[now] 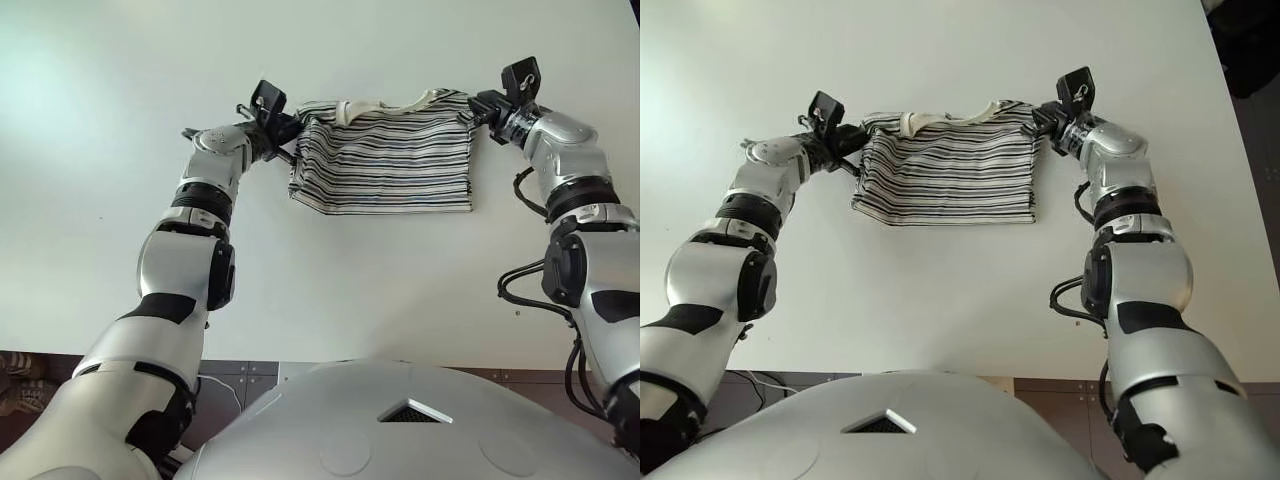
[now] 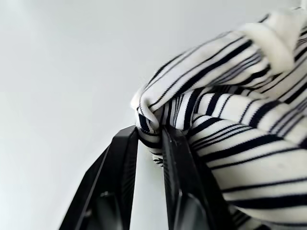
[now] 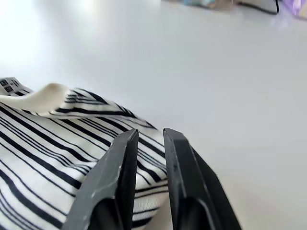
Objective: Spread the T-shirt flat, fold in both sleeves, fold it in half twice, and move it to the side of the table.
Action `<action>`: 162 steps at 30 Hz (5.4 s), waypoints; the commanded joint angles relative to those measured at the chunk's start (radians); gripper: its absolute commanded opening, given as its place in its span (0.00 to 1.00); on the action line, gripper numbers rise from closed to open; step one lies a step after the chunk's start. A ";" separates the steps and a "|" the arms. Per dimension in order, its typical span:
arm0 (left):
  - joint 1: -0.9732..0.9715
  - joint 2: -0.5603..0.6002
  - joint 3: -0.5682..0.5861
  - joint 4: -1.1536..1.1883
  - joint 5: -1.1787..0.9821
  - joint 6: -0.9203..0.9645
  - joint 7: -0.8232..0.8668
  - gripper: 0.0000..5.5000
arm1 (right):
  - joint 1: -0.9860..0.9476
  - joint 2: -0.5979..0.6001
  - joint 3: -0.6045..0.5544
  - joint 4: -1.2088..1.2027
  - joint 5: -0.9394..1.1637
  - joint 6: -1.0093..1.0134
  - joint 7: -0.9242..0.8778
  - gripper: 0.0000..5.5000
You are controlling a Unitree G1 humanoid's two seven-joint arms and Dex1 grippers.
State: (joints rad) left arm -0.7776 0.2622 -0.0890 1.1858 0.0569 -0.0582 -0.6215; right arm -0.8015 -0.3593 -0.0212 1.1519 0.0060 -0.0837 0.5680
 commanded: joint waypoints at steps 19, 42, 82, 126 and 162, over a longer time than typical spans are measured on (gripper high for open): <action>-0.086 0.189 -0.254 -0.184 0.449 -0.329 0.541 0.34 | 0.133 -0.137 0.386 -0.001 -0.450 -0.492 -0.029 0.18; 0.651 0.323 -0.349 -1.446 0.186 0.014 -0.094 0.34 | 0.510 -0.506 0.261 -1.404 0.538 0.578 0.641 0.18; 0.789 0.495 -0.357 -1.368 0.051 -0.445 0.035 0.34 | 1.093 -0.483 -0.017 -1.414 0.015 -0.155 0.260 0.18; 1.067 0.590 -0.119 -1.110 0.519 -0.898 0.109 0.59 | 1.327 -0.544 0.028 -1.413 -0.357 -0.655 0.136 0.37; 0.925 0.634 -0.318 -1.032 0.641 -0.962 0.242 0.38 | 1.227 -0.527 0.121 -1.354 -0.430 -0.666 0.050 0.37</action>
State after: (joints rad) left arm 0.1131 0.8745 -0.3606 0.1378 0.6666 -1.0490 -0.3092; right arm 0.4369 -0.8815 0.0962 -0.2063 -0.4058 -0.7390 0.6277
